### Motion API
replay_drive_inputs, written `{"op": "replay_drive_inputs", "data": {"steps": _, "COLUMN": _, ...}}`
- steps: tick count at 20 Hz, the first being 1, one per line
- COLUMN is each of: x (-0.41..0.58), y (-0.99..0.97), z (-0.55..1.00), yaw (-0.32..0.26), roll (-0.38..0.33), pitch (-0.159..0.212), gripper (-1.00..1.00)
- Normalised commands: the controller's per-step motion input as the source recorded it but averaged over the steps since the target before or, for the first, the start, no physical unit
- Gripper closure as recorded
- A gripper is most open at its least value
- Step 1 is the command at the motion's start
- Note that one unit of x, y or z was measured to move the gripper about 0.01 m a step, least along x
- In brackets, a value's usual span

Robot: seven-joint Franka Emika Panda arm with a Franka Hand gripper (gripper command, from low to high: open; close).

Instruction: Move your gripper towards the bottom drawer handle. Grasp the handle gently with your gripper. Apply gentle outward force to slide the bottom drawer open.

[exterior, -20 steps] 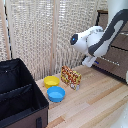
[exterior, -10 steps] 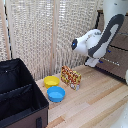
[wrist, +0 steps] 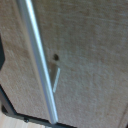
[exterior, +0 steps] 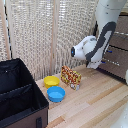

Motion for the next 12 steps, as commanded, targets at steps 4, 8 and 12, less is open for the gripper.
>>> {"op": "replay_drive_inputs", "data": {"steps": 4, "x": 0.024, "y": -0.44, "z": -0.08, "yaw": 0.163, "roll": 0.033, "pitch": 0.016, "gripper": 1.00}}
{"op": "replay_drive_inputs", "data": {"steps": 8, "x": 0.000, "y": -0.26, "z": 0.00, "yaw": 0.205, "roll": 0.025, "pitch": 0.025, "gripper": 1.00}}
{"op": "replay_drive_inputs", "data": {"steps": 12, "x": 0.000, "y": -0.05, "z": 0.00, "yaw": 0.001, "roll": 0.003, "pitch": 0.000, "gripper": 1.00}}
